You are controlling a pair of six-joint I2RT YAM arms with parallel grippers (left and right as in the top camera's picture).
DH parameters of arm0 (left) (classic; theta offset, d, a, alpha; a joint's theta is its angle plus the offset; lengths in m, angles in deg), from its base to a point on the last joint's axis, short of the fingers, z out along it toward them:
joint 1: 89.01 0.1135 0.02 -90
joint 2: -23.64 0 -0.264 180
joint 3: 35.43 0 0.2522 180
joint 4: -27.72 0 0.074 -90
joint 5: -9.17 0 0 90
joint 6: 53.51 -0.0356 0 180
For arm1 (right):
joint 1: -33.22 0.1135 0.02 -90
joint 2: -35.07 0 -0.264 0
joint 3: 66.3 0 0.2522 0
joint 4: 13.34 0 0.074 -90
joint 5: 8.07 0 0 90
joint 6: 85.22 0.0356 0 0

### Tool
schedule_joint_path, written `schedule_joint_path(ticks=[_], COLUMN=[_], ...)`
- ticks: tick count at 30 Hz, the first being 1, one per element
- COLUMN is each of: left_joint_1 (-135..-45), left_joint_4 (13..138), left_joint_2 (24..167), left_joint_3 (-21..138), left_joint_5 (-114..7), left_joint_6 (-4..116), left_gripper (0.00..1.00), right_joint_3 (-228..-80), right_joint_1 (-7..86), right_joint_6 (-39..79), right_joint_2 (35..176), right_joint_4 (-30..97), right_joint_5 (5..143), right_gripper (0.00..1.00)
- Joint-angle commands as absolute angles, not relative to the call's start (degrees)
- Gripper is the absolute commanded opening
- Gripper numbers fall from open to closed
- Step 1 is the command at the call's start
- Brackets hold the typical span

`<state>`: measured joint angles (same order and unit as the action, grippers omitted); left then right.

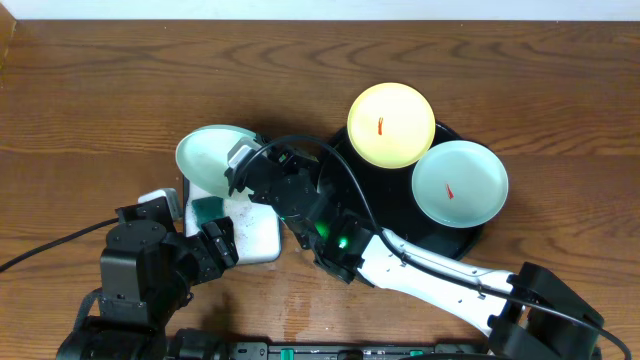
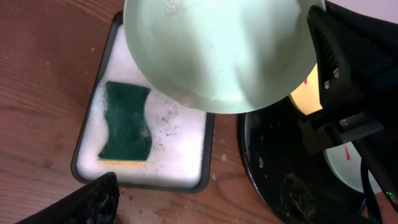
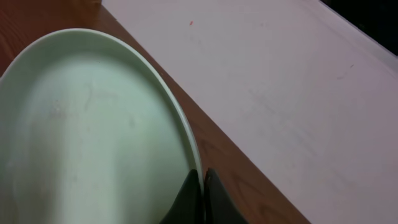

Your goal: Clean dirty plates on tray and stack at the side

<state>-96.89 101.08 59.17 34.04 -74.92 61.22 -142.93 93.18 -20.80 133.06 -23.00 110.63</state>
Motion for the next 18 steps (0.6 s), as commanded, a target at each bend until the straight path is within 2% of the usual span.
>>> schedule_joint_path(ticks=[1, 8, 18], left_joint_1=[-96.63, -96.63, -96.63], left_joint_4=[101.03, 101.03, 101.03], left_joint_2=[59.12, 59.12, 59.12], left_joint_3=[34.82, 34.82, 34.82], left_joint_5=[-74.61, -74.61, -74.61], left_joint_6=[60.5, 60.5, 60.5], left_gripper=[0.84, 0.83, 0.83], right_joint_3=[-143.82, -143.82, -143.82], right_joint_1=[93.6, 93.6, 93.62], right_joint_6=[-22.75, -22.79, -31.25], right_joint_2=[132.23, 132.23, 132.23], right_joint_4=[-23.42, -23.72, -24.53], right_joint_5=[112.14, 112.14, 112.14], right_gripper=[0.01, 0.01, 0.01])
